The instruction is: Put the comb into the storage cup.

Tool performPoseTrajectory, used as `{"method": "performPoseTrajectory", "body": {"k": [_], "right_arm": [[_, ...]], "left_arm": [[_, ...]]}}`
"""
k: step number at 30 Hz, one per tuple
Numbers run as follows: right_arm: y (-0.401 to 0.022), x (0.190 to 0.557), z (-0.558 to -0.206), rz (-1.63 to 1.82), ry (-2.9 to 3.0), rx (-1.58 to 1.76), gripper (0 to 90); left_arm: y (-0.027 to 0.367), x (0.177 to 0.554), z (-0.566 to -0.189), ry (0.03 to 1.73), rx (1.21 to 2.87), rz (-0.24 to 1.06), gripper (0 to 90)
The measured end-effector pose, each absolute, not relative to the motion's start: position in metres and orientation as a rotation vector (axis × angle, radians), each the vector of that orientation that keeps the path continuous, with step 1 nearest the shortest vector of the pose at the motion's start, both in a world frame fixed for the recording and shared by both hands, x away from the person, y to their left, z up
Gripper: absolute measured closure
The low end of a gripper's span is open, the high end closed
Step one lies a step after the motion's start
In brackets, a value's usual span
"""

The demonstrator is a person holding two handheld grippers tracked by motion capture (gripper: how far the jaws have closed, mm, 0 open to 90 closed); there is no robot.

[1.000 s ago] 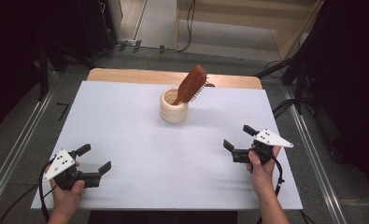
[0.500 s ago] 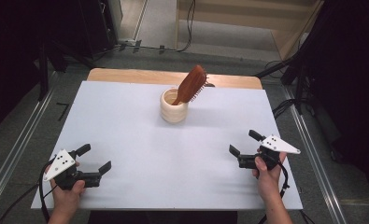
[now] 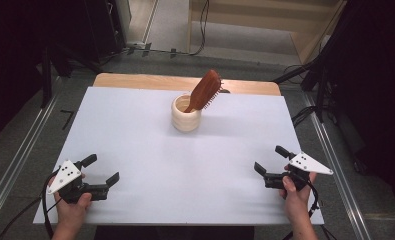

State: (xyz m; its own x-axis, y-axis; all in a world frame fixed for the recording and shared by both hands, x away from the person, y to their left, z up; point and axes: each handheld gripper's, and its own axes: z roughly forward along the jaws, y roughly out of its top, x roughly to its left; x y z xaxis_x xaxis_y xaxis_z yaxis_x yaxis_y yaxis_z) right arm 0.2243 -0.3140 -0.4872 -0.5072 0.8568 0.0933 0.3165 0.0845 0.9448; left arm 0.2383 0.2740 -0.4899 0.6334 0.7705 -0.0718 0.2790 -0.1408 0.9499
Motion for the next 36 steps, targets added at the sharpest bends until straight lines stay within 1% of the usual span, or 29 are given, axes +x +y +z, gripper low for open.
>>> {"method": "performPoseTrajectory", "body": {"k": [9, 17, 26, 36], "right_arm": [[-0.324, 0.210, -0.497, 1.409, 1.871, 1.150, 0.0], [-0.341, 0.196, -0.501, 1.404, 1.841, 1.179, 0.0], [-0.356, 0.193, -0.513, 1.378, 1.886, 1.204, 0.0], [-0.353, 0.196, -0.518, 1.407, 1.902, 1.178, 0.0]], "left_arm": [[0.274, 0.239, -0.490, 0.864, 1.706, 0.534, 0.0], [0.274, 0.239, -0.490, 0.866, 1.708, 0.537, 0.0], [0.274, 0.239, -0.490, 0.867, 1.708, 0.536, 0.0], [0.274, 0.239, -0.490, 0.872, 1.711, 0.530, 0.0]]}}
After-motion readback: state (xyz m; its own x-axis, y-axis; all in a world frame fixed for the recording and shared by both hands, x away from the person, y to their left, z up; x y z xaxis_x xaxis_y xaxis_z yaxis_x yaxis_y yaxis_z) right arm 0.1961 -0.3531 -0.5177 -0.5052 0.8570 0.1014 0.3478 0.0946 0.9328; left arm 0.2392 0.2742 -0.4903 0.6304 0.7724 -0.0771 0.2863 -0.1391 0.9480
